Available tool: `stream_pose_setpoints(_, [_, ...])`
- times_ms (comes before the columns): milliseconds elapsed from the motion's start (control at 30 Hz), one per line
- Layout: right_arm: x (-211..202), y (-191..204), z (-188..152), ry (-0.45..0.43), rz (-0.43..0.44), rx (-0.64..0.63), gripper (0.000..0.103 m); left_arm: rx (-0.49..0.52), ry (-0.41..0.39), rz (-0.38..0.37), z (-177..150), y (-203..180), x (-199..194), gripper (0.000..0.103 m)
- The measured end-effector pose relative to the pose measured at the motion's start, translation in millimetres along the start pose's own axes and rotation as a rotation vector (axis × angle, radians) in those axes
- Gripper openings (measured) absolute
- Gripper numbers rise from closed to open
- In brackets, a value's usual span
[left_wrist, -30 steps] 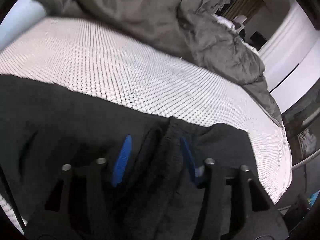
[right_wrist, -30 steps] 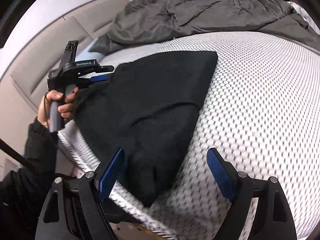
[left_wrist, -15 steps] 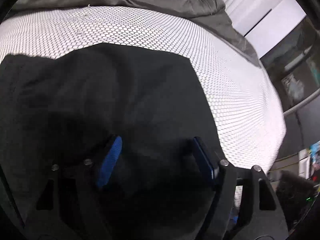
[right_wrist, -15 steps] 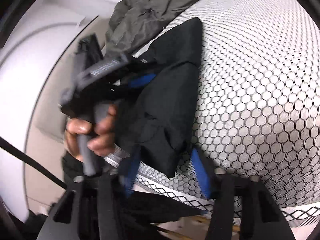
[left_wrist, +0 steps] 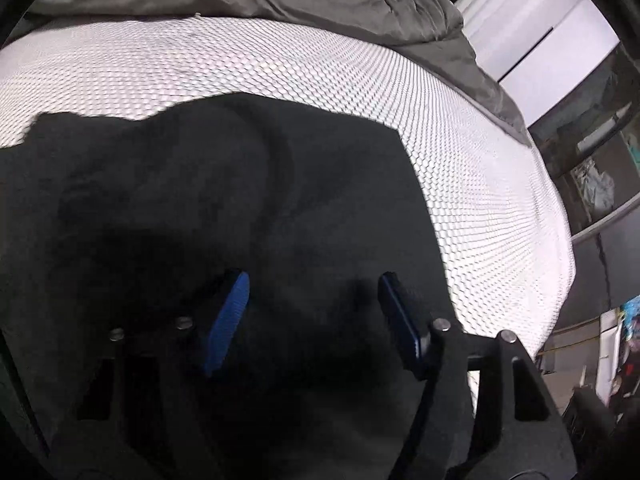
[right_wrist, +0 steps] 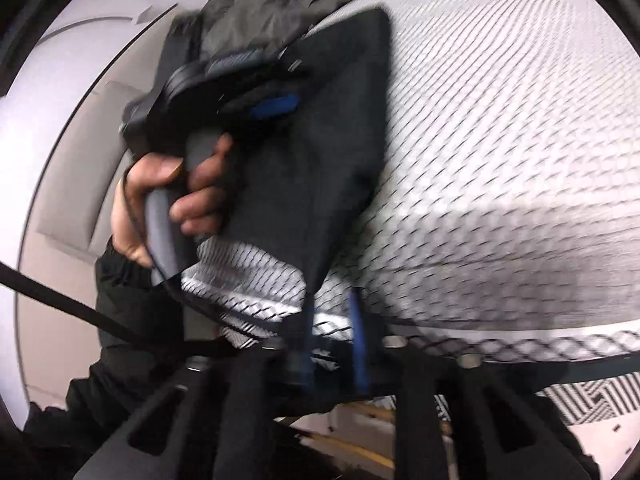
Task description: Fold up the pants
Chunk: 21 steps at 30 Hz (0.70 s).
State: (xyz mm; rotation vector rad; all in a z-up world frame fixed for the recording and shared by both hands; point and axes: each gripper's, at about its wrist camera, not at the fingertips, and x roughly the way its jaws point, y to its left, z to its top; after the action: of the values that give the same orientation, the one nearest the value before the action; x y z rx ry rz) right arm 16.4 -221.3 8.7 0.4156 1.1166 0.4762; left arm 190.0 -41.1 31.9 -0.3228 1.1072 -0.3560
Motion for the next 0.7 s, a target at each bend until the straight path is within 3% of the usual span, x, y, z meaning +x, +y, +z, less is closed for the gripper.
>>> stream_pose_setpoints(33, [-9.8, 2.6, 3.1, -0.043, -0.013, -0.017, 0.047, 0.003, -0.025, -0.021, -5.8, 2.2, -15.3, 0.065])
stream_pose_setpoints(100, [-28.3, 9.9, 13.4, -0.146, -0.028, -0.065, 0.057, 0.017, -0.08, -0.03, -13.4, 10.0, -43.4, 0.071])
stream_pose_setpoints(167, [-36.0, 20.4, 23.8, -0.225, -0.083, -0.118, 0.065, 0.012, -0.133, -0.02, -22.9, 19.5, -64.2, 0.085])
stream_pose_setpoints(200, [-37.1, 26.4, 28.0, -0.244, -0.109, -0.151, 0.072, 0.016, -0.16, -0.015, -30.5, 25.3, -74.4, 0.085])
stream_pose_setpoints(267, [-40.8, 38.8, 42.4, -0.262, -0.153, -0.266, 0.073, 0.032, -0.191, 0.009, -47.2, 37.9, -85.9, 0.086])
stream_pose_setpoints(300, [-42.0, 46.1, 48.5, -0.261, -0.132, -0.315, 0.073, 0.035, -0.193, 0.023, -55.0, 42.8, -88.3, 0.086])
stream_pose_setpoints(400, [-45.5, 56.8, 64.2, -0.271, -0.05, -0.371, 0.073, 0.056, -0.172, 0.063, -70.5, 57.5, -81.8, 0.086])
stream_pose_setpoints(500, [-28.9, 71.5, 87.4, -0.307, -0.073, -0.368, 0.078, 0.101, -0.169, 0.102, -72.8, 57.5, -73.4, 0.086])
stream_pose_setpoints(567, [-1.9, 81.7, 93.7, -0.262, -0.137, -0.407, 0.076, 0.132, -0.16, 0.126, -77.8, 59.0, -67.8, 0.086])
stream_pose_setpoints(633, [29.2, 95.1, 85.7, -0.227, -0.171, -0.503, 0.043, 0.162, -0.16, 0.143, -80.0, 57.8, -65.2, 0.086])
stream_pose_setpoints(700, [59.7, 99.1, 68.8, -0.154, -0.203, -0.569, 0.039, 0.184, -0.159, 0.158, -82.0, 55.3, -61.4, 0.086])
